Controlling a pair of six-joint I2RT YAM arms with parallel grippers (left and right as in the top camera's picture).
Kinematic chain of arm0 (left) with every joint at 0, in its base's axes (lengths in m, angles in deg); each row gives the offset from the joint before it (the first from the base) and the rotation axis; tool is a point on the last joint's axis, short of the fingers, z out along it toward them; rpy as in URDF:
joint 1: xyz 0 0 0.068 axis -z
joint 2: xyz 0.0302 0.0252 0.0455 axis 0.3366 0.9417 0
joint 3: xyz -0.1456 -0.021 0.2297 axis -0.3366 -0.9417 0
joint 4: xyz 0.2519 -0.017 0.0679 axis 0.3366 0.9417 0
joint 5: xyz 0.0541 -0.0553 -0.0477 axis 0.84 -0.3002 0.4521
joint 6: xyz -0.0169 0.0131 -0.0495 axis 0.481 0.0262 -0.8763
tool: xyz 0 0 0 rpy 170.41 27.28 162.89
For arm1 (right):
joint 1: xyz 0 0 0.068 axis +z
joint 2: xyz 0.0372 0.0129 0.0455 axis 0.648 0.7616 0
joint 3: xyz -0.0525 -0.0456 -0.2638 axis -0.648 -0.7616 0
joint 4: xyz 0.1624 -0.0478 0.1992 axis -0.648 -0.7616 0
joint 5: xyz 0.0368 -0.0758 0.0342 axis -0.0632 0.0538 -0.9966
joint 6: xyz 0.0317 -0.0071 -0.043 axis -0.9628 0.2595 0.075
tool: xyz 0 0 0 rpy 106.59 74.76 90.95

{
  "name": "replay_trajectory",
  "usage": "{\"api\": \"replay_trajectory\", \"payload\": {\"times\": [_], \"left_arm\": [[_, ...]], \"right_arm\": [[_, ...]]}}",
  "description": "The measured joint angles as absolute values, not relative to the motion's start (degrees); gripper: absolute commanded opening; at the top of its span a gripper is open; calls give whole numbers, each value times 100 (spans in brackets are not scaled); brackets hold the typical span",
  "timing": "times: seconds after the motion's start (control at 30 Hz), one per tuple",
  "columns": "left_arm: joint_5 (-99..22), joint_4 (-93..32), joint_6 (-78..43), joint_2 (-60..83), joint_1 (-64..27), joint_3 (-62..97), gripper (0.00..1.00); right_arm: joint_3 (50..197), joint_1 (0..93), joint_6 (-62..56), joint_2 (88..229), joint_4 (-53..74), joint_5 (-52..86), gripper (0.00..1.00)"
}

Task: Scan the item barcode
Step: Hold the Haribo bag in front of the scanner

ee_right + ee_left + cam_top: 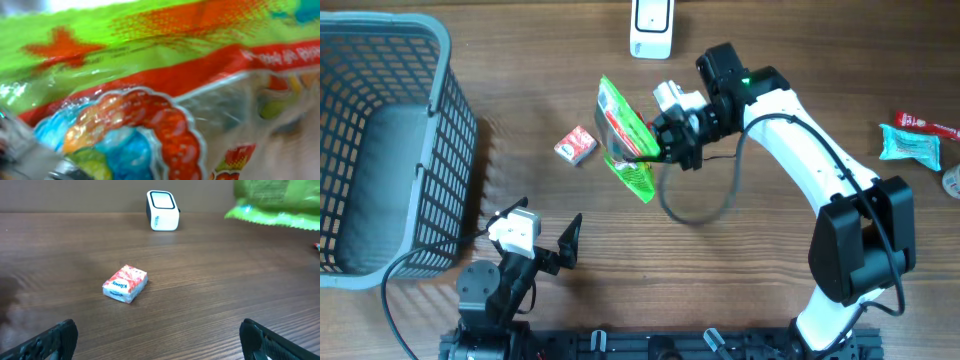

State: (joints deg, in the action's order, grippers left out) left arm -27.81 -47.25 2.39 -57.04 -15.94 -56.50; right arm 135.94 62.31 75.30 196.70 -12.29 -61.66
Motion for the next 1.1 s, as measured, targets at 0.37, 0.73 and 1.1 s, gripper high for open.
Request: {"api": "replay_trajectory", "payload": {"times": [0.37, 0.73, 1.1], "left_arm": [[-2783, -4723, 239, -5704, -1594, -5650, 100], [-2783, -4723, 239, -5702, -1594, -5650, 100], [-2783, -4723, 239, -5704, -1594, -5650, 100]], "right_arm": [[13590, 6320, -1165, 19779, 784, 218, 5], [16169, 6322, -1484, 21257, 1217, 946, 5], [17795, 6373, -3674, 23298, 2266, 964, 5]]}}
